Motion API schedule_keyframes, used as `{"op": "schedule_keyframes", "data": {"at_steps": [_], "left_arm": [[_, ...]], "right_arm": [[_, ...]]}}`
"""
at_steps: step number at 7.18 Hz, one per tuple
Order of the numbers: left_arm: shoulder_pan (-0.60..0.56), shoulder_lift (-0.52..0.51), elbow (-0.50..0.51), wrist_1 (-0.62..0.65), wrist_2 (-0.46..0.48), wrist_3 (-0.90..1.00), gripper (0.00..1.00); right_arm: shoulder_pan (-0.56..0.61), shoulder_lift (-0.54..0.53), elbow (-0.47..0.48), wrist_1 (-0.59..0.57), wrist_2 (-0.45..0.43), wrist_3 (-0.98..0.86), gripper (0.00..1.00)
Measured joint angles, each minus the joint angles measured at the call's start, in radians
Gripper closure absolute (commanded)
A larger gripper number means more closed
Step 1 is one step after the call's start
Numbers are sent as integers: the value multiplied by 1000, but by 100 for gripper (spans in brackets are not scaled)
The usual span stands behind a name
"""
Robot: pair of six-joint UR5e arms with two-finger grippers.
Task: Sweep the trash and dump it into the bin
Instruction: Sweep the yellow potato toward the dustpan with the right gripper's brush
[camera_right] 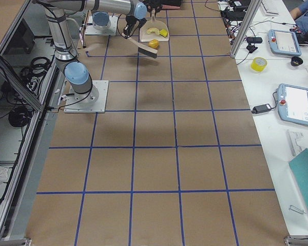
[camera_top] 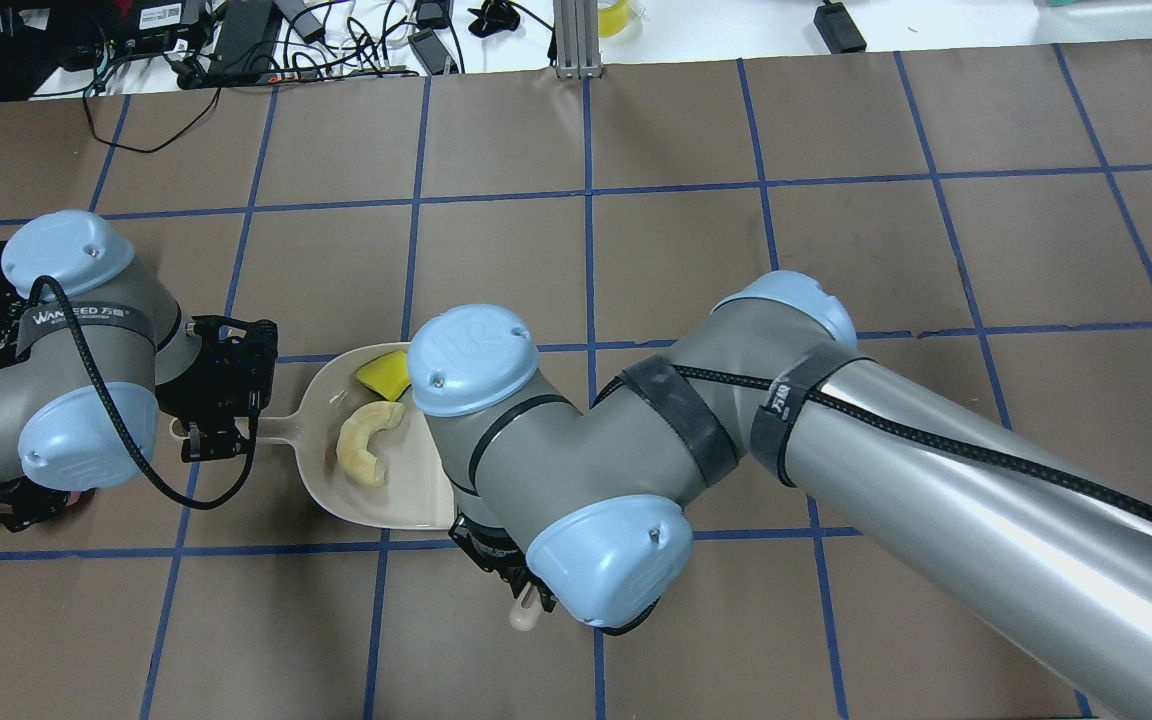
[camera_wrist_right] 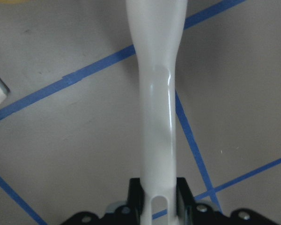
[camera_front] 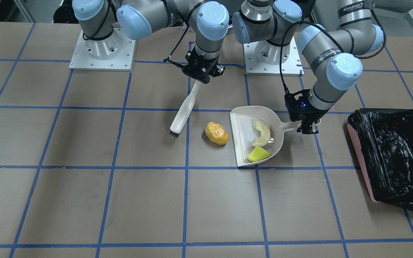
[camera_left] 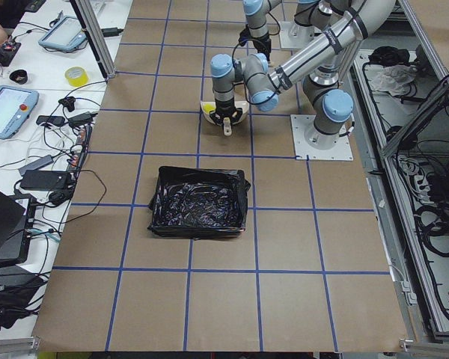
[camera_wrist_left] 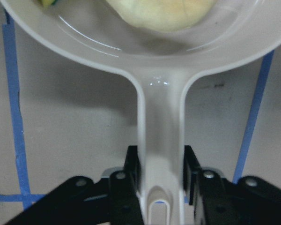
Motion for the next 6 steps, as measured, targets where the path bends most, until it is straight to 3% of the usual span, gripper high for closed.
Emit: {"op": "schedule_keyframes", "data": {"at_steps": [4,6], "left_arm": [[0,-2,0,0,-1,-11,100],[0,-2,0,0,-1,-12,100]], "right_arm": [[13,48,-14,-95,-9,-278,100],[22,94,-75,-95,-1,-474,100]]}}
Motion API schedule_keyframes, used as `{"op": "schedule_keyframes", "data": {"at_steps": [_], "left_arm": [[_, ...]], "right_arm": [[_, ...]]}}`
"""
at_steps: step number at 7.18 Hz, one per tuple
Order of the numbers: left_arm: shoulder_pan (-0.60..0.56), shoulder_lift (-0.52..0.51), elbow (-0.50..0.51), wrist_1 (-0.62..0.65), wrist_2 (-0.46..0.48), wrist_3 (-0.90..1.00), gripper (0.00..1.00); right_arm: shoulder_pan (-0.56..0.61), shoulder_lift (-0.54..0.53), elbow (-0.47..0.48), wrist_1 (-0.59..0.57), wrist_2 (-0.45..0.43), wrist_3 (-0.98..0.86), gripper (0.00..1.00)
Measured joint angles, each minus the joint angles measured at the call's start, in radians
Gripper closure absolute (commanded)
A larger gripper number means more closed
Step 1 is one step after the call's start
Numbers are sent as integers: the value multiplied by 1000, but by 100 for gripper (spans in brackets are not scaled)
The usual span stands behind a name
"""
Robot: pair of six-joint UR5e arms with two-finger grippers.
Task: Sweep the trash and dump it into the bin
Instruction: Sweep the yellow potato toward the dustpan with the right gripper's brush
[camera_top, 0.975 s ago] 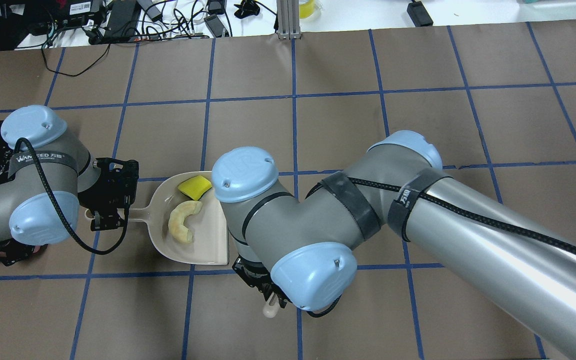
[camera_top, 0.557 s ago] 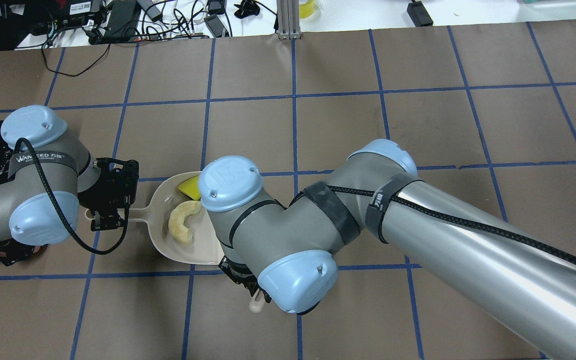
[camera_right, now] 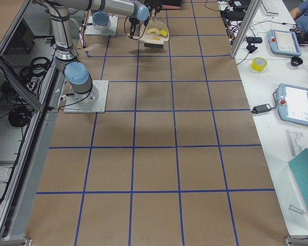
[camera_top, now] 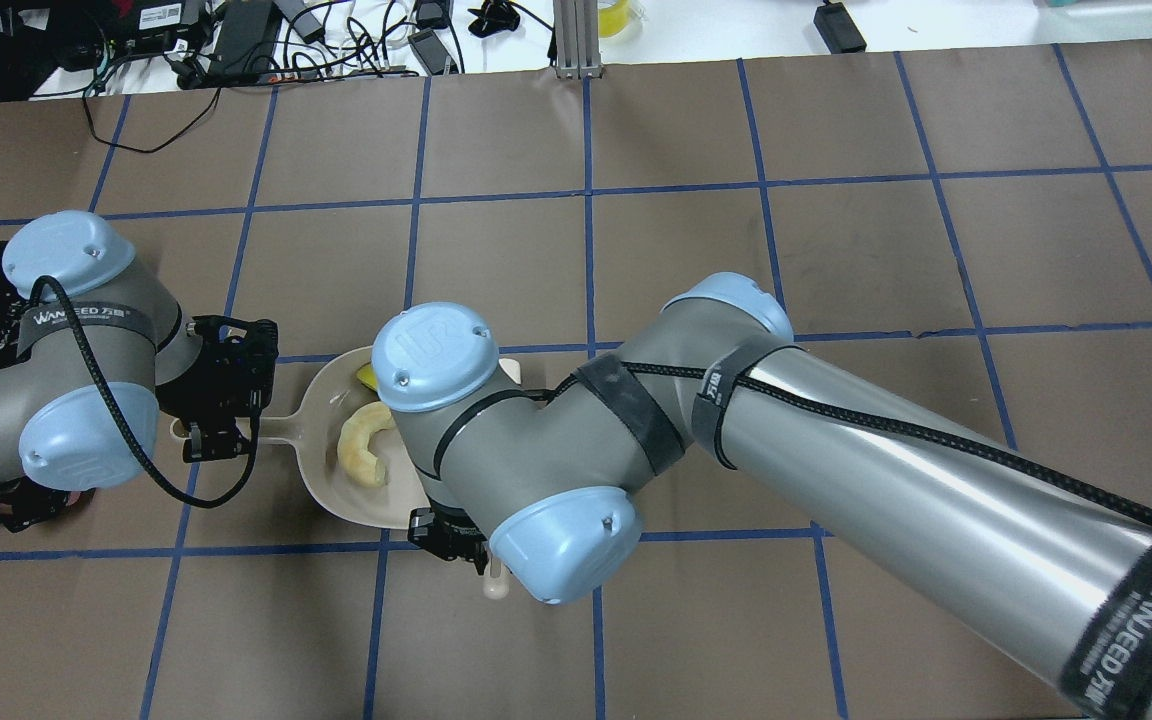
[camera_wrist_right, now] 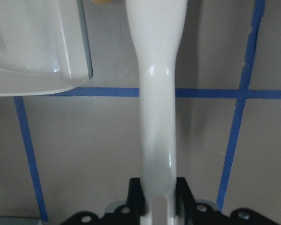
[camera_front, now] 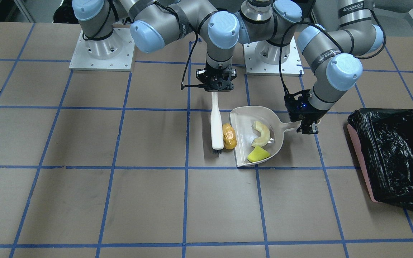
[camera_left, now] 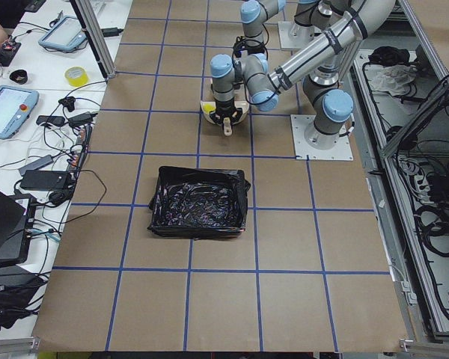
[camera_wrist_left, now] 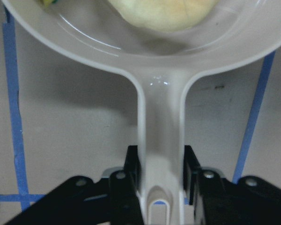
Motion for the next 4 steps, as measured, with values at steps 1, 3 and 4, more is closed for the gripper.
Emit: {"op": "schedule_keyframes", "data": {"at_steps": [1,3,4], "left_arm": [[0,-1,0,0,0,0,100],[7,3,8,1,-2,15,100],[12,1,8,1,-10,17,100]], "right_arm": [[12,33,-50,5,6,-55,100],[22,84,-131,19,24,-77,100],[23,89,-143,42,23,-78,100]]}}
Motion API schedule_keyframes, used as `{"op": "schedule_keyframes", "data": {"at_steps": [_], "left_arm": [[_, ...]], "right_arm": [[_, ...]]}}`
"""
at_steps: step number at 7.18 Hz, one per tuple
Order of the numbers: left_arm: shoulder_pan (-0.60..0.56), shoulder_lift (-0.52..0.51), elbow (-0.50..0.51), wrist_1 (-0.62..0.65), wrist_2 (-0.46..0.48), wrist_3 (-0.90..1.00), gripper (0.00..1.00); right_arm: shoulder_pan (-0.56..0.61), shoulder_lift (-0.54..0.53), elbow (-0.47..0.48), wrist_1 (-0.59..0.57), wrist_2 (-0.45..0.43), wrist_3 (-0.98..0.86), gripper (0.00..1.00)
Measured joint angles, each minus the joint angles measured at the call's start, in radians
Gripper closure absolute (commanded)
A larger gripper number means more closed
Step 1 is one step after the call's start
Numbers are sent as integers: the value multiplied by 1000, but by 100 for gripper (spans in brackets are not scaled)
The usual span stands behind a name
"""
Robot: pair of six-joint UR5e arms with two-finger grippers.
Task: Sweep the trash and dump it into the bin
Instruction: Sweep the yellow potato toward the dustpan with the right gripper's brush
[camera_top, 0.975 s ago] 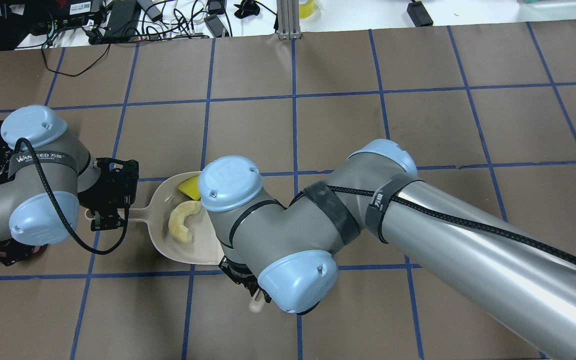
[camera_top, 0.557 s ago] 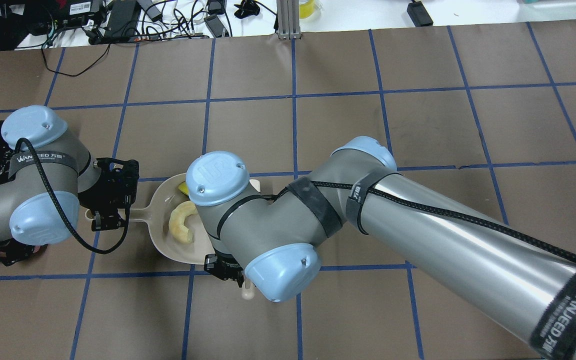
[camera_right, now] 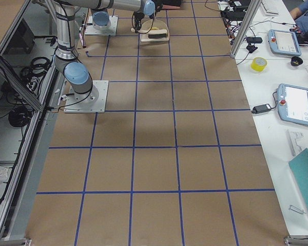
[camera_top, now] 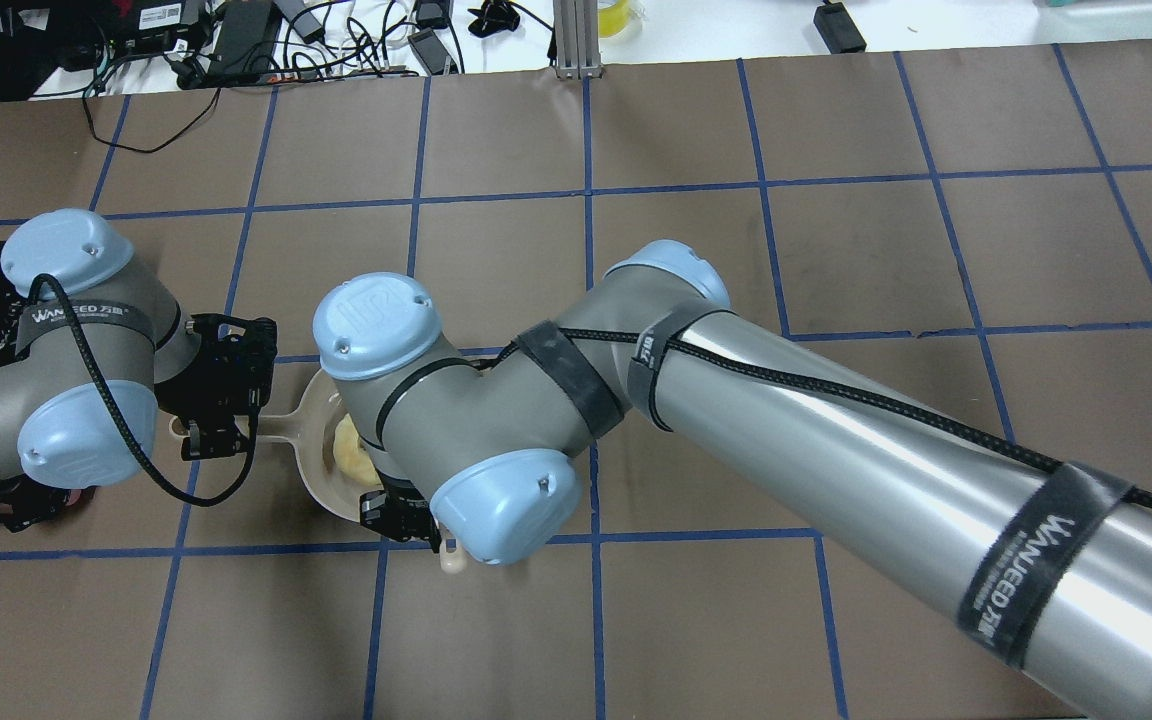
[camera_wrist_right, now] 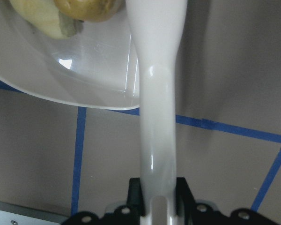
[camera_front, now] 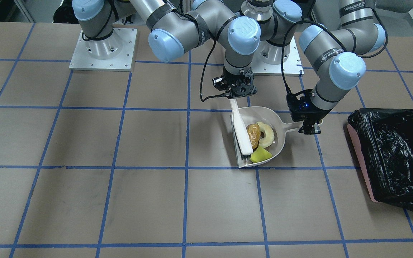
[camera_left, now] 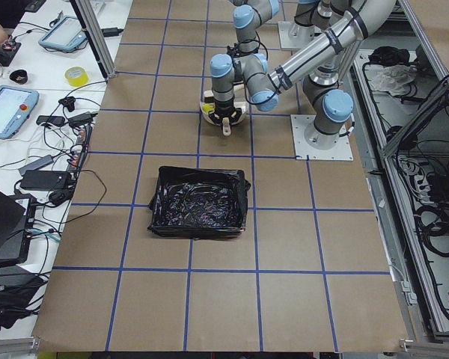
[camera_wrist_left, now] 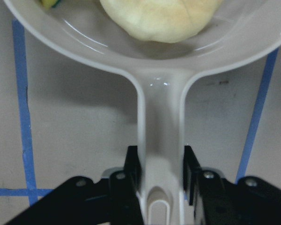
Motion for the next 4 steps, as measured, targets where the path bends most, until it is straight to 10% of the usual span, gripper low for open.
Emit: {"op": "schedule_keyframes", "data": {"at_steps": [4], "left_arm": [[40,-16,-4,-2,-98,0,100]], "right_arm": [[-24,-45,-7,149,-122,-21,100]]}}
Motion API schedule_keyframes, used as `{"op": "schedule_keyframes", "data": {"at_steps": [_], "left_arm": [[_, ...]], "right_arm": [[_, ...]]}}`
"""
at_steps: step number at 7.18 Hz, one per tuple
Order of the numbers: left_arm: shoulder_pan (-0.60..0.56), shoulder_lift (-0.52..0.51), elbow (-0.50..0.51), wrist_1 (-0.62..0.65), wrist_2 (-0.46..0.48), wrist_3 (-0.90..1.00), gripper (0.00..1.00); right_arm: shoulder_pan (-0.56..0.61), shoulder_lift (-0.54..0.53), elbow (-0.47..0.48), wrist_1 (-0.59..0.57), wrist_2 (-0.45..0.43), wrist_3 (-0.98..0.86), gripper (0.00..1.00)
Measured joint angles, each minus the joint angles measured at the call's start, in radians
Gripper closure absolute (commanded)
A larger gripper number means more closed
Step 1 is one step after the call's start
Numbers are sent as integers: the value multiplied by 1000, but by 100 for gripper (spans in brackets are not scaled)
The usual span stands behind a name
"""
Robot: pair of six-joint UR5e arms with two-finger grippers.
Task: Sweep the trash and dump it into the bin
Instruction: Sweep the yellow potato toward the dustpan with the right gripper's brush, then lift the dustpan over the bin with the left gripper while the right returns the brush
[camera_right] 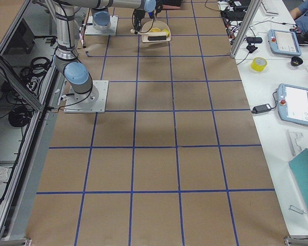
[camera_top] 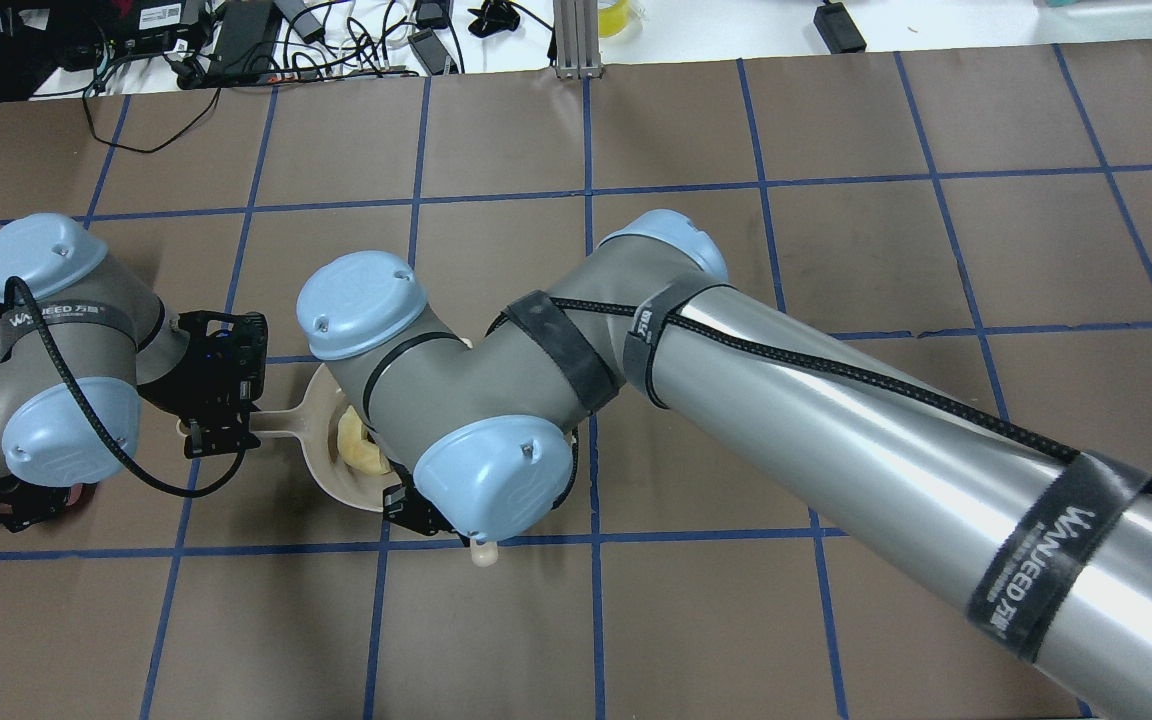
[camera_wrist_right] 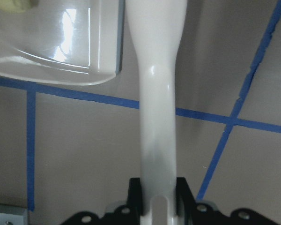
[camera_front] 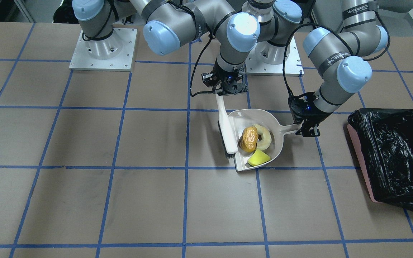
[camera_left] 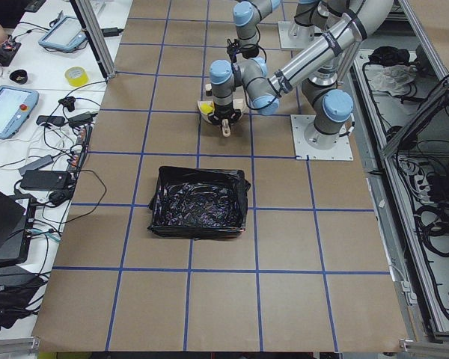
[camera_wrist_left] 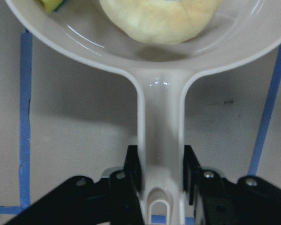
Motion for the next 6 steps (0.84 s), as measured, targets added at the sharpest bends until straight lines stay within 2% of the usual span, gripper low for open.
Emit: {"op": "schedule_keyframes", "data": {"at_steps": [1,3,5,6], "left_arm": [[11,-1,1,-4,-27,1,100],[57,-2,5,-11,-92,7,100],[146,0,36,-47,-140,10,100],[198,-1,97,-125,-165,11,100]], "right_arm": [[-40,-25,4,31,-36,-13,100],[-202,-83,11,95,-56,-89,100],[-430,-125,14,139,-64,-245,100],[-548,-133,15,144,-71,-338,100]]}}
